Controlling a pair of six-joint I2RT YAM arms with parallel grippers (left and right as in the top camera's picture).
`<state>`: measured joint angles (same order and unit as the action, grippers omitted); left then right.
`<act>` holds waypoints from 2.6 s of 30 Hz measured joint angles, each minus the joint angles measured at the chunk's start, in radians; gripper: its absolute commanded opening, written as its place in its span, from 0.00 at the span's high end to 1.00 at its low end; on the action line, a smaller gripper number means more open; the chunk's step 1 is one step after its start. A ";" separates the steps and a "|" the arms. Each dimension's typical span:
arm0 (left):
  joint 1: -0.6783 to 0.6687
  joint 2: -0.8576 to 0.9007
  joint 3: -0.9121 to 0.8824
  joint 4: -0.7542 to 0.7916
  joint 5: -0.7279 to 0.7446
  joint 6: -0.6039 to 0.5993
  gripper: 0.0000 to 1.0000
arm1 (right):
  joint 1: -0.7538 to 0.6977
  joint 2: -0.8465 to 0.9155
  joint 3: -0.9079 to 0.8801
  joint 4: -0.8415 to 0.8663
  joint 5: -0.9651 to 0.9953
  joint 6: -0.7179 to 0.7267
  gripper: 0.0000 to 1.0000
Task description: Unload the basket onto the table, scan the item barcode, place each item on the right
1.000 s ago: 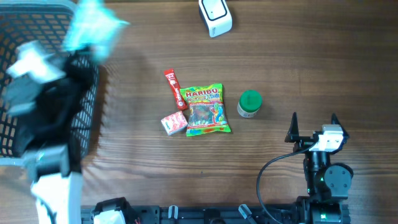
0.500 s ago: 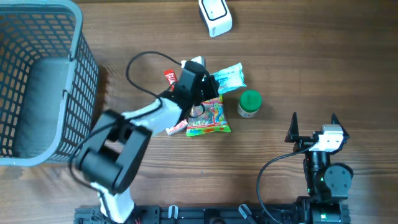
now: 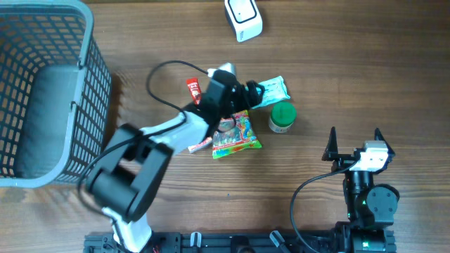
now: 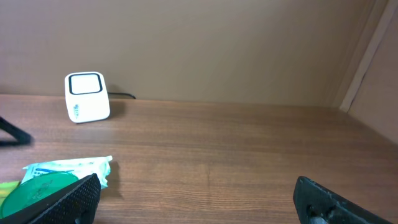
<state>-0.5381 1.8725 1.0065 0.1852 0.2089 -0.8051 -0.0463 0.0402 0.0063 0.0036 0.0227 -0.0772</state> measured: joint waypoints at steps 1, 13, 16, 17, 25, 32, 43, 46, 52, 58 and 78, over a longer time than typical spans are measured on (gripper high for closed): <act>0.018 -0.056 0.014 -0.079 -0.012 0.023 0.01 | 0.000 0.000 0.000 0.000 0.000 0.000 0.00; 0.051 -0.817 0.489 -0.378 -0.692 0.636 0.00 | 0.000 0.000 0.000 0.000 0.000 0.000 0.00; 0.051 -0.889 0.569 -0.341 -0.814 0.861 0.00 | 0.000 0.000 0.000 0.000 0.000 0.000 0.00; 0.051 -0.898 0.583 -0.341 -0.851 0.920 0.00 | 0.000 0.000 0.000 0.000 0.000 0.000 0.00; 0.051 -0.890 0.581 -0.430 -0.965 1.107 0.00 | 0.000 0.000 0.000 0.000 0.000 0.000 0.00; 0.088 -0.912 0.578 -0.560 -0.906 0.994 0.00 | 0.000 0.000 0.000 0.000 0.000 0.000 0.00; 0.357 -1.220 0.356 -0.497 -0.660 0.839 0.00 | 0.000 0.000 0.000 0.000 0.000 0.000 0.00; 0.425 -1.330 0.285 -0.464 -0.590 0.816 0.00 | 0.000 0.000 0.000 0.000 0.000 0.000 0.00; 0.476 -1.514 0.210 -0.457 -0.438 0.677 0.00 | 0.000 0.000 0.000 0.000 0.000 0.000 0.00; 0.476 -1.524 0.201 -0.532 -0.402 0.611 0.00 | 0.000 0.000 0.000 0.000 0.000 0.000 0.00; 0.552 -1.857 -0.079 -0.460 -0.389 0.597 0.00 | 0.000 0.000 0.000 0.000 0.000 0.000 0.00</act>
<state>0.0135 0.0154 0.9272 -0.2752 -0.1806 -0.2085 -0.0463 0.0402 0.0063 0.0036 0.0227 -0.0772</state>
